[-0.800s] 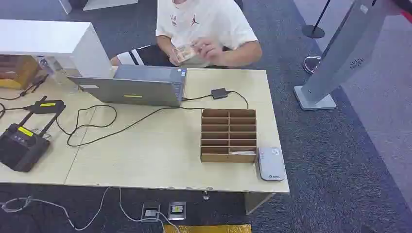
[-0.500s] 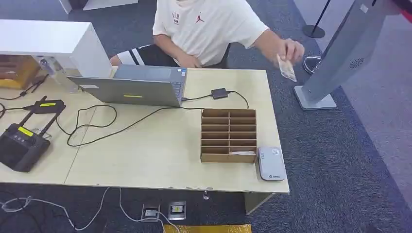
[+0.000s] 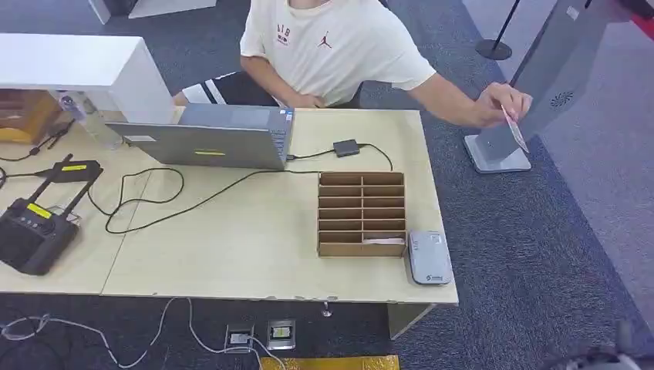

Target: Pass the card to the sensor for recognition and then transmit it.

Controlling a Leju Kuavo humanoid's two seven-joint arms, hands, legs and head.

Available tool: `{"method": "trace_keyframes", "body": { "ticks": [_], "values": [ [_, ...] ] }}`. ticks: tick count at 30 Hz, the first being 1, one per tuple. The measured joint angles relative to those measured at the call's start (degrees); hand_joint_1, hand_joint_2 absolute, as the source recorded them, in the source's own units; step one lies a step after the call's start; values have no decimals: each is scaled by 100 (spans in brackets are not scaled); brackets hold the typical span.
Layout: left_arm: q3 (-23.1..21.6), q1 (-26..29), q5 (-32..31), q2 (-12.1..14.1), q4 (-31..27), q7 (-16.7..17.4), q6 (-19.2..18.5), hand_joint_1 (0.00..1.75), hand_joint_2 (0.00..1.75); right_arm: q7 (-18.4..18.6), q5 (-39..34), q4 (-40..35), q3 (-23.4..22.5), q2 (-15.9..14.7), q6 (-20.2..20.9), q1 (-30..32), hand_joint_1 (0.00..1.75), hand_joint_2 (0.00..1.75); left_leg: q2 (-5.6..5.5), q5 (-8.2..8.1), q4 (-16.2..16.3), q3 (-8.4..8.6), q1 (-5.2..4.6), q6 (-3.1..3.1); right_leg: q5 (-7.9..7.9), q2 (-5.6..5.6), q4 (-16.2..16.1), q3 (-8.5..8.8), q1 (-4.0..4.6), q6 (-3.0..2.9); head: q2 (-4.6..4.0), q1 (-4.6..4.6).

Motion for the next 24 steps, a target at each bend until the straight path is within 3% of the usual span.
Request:
{"method": "trace_keyframes", "body": {
  "ticks": [4,6,8,12,14,20,22,23,24],
  "values": [
    [0,8,81,-37,0,-44,13,0,0,434,-3151,-1067,1496,-243,-891,-397,0,175,-66,11,3,-9,-2,16,-5,-77,-7,23,-2,7,0,4],
    [0,22,111,-46,2,-44,33,0,0,397,-3782,-1620,2380,-356,-1135,-425,0,175,-62,14,2,-32,-16,19,-2,-71,3,4,-15,8,0,-2],
    [0,16,129,-50,0,-44,57,0,0,315,-3824,-2135,3264,-437,-1168,-568,0,175,-32,11,0,-41,-20,17,0,-35,10,0,-20,11,0,-4],
    [-2,-25,68,-77,0,-85,59,0,0,232,-3268,-2941,4859,-481,-1089,-929,0,175,-14,7,0,-15,-16,12,0,-13,9,1,-16,11,0,2],
    [-2,-24,24,-88,0,-116,57,0,0,252,-2598,-3224,5475,-483,-976,-1041,0,175,-26,17,0,-20,-15,16,1,-26,10,1,-15,12,0,2],
    [-2,-23,20,-88,0,-118,57,0,0,252,-2537,-3243,5523,-485,-966,-1050,0,175,-28,17,0,-21,-15,16,1,-29,11,1,-15,12,0,2],
    [-2,-21,-2,-88,0,-149,55,0,0,259,-1896,-3555,6288,-525,-875,-1156,0,175,-46,23,0,-25,-12,13,1,-48,11,1,-12,12,0,4],
    [-7,-18,-89,-88,0,-210,59,0,0,252,-845,-3847,6999,-525,-676,-1227,0,175,-61,24,0,-29,-7,12,0,-66,11,4,-8,11,0,4],
    [-46,-18,-188,-85,4,-247,57,0,0,187,767,-4259,8109,-531,-411,-1244,0,175,-61,24,0,-28,-5,12,-1,-64,9,2,-5,11,0,-2]
  ]
}}
